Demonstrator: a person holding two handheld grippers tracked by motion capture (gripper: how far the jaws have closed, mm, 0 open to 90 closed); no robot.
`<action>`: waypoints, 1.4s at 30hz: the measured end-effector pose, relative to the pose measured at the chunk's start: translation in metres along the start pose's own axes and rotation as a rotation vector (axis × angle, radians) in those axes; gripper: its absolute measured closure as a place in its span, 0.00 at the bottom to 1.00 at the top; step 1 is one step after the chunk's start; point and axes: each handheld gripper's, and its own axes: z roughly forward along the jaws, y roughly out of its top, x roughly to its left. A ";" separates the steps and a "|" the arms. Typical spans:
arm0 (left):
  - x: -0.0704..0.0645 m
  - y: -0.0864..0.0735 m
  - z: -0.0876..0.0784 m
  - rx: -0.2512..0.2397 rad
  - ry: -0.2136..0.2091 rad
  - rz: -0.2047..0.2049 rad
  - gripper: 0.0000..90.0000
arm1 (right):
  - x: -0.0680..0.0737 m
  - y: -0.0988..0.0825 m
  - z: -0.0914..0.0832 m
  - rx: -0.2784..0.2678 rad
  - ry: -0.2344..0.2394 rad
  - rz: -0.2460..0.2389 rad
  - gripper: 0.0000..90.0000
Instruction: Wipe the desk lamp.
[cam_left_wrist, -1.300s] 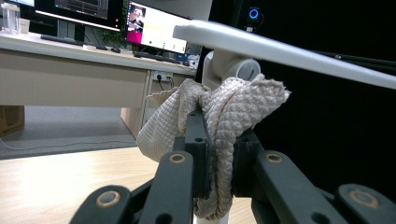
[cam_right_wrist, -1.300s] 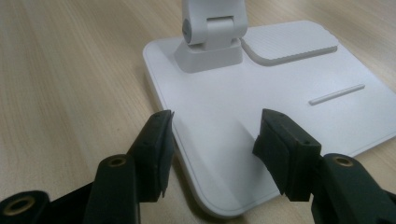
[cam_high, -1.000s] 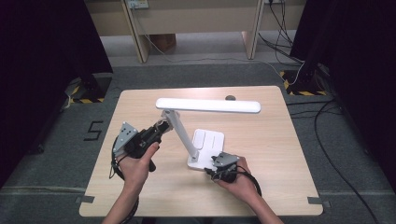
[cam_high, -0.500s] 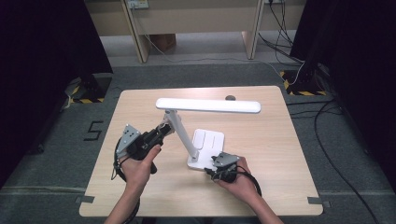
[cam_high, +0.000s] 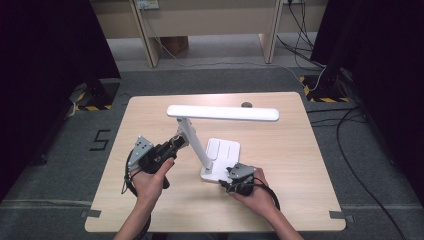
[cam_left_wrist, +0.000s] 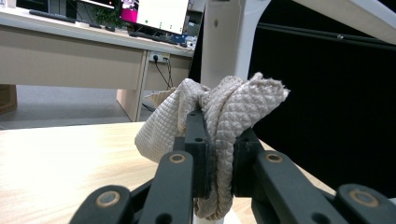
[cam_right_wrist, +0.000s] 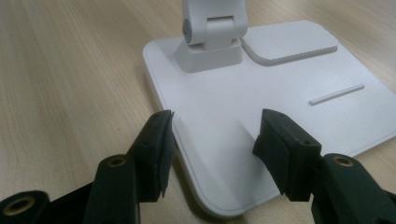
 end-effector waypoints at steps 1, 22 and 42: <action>0.000 0.000 0.000 0.000 0.000 0.000 0.90 | 0.000 0.000 0.000 -0.001 0.000 -0.005 0.51; 0.002 -0.015 0.004 0.039 -0.003 -0.004 0.90 | 0.000 0.000 0.000 0.001 0.000 -0.007 0.51; 0.003 -0.026 0.007 0.071 -0.002 0.004 0.90 | 0.000 0.000 0.000 0.003 0.000 0.001 0.51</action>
